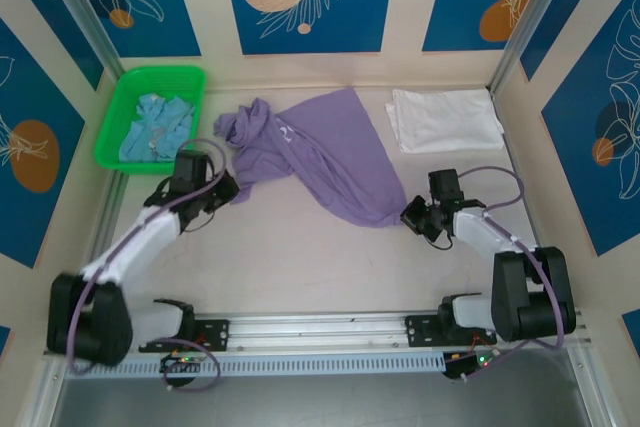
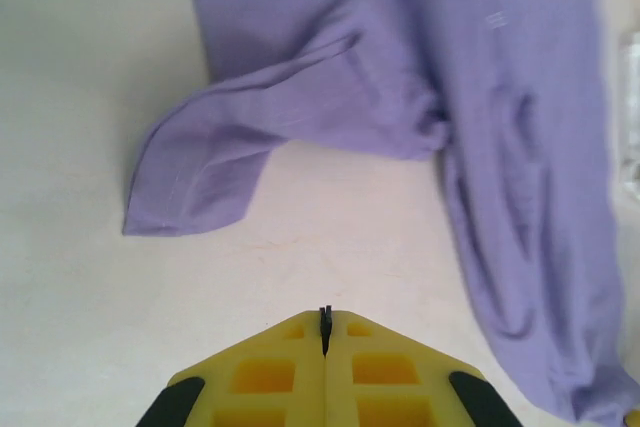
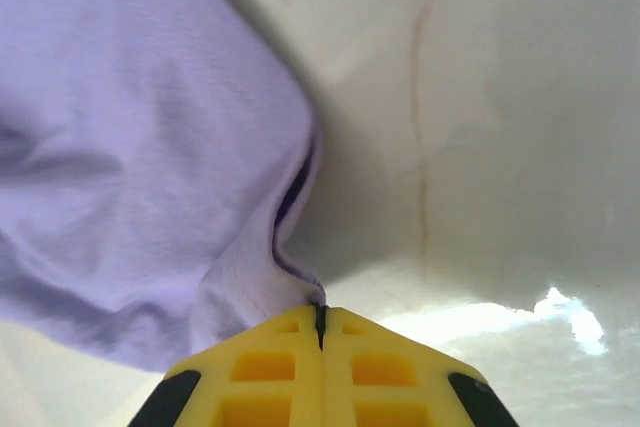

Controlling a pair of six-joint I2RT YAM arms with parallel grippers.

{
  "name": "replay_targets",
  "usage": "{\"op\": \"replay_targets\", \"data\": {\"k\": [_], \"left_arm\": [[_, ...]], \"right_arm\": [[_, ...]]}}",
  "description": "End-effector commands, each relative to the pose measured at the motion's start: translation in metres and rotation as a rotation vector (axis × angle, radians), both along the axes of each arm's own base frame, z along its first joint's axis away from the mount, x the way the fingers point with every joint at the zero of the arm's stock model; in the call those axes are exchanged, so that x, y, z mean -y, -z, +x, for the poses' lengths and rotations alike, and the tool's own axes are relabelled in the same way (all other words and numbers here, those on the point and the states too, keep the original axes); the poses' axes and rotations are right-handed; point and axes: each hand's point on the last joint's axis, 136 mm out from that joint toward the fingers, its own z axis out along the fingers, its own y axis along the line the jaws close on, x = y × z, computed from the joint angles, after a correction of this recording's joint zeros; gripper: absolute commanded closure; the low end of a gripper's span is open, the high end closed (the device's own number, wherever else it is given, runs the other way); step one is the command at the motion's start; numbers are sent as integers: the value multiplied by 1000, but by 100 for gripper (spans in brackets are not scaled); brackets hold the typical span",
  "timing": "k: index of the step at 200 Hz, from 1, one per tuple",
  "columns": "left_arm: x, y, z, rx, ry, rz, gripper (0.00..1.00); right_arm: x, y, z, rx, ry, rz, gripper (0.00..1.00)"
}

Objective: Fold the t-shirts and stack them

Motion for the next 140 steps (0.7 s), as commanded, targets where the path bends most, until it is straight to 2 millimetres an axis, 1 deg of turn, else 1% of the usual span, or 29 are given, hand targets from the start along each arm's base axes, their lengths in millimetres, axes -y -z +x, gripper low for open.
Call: {"op": "replay_targets", "data": {"k": [1,13,22,23,27,29,33,38,45,51,55,58,63,68,78,91,108,127,140], "left_arm": [[-21,18,-45,-46,15,179,100],[-28,26,-64,-69,5,201,100],[-41,34,-78,-100,-54,225,100],[-42,35,-79,-101,-62,228,99],[-47,37,-81,-104,-86,237,88],[-48,38,-82,-98,-92,239,81],[-49,39,-82,-91,-101,236,71],[-48,39,-80,-85,-106,219,65],[-44,37,-75,-89,-104,195,63],[-38,34,-68,-95,-97,174,60],[-36,32,-63,-106,-99,168,57],[-35,31,-59,-115,-102,163,53],[-33,29,-51,-129,-108,156,44],[-31,29,-42,-145,-115,142,37],[-27,30,-23,-171,-123,120,28],[-26,30,4,-170,-134,134,23],[-26,38,37,-190,-126,163,20],[-22,49,73,-190,-62,188,19],[-22,60,92,-194,-18,217,21]], "right_arm": [[-2,-14,0,41,-1,19,100],[3,-17,0,53,22,18,100],[6,-18,-1,60,34,20,100],[6,-18,-1,61,36,19,100],[7,-18,-1,65,40,21,100],[8,-19,-1,68,41,21,100],[8,-20,-1,72,44,21,100],[9,-20,0,75,45,21,100],[9,-21,0,77,45,20,100],[9,-22,1,78,45,23,100],[8,-22,1,77,42,26,100],[8,-22,2,77,41,27,100],[7,-23,2,78,37,30,100],[7,-23,1,77,35,33,100],[6,-23,2,78,33,35,100],[6,-23,1,79,31,37,100],[5,-22,-1,77,25,39,100],[5,-21,-2,74,23,41,100],[4,-20,-2,76,21,44,100]]}}
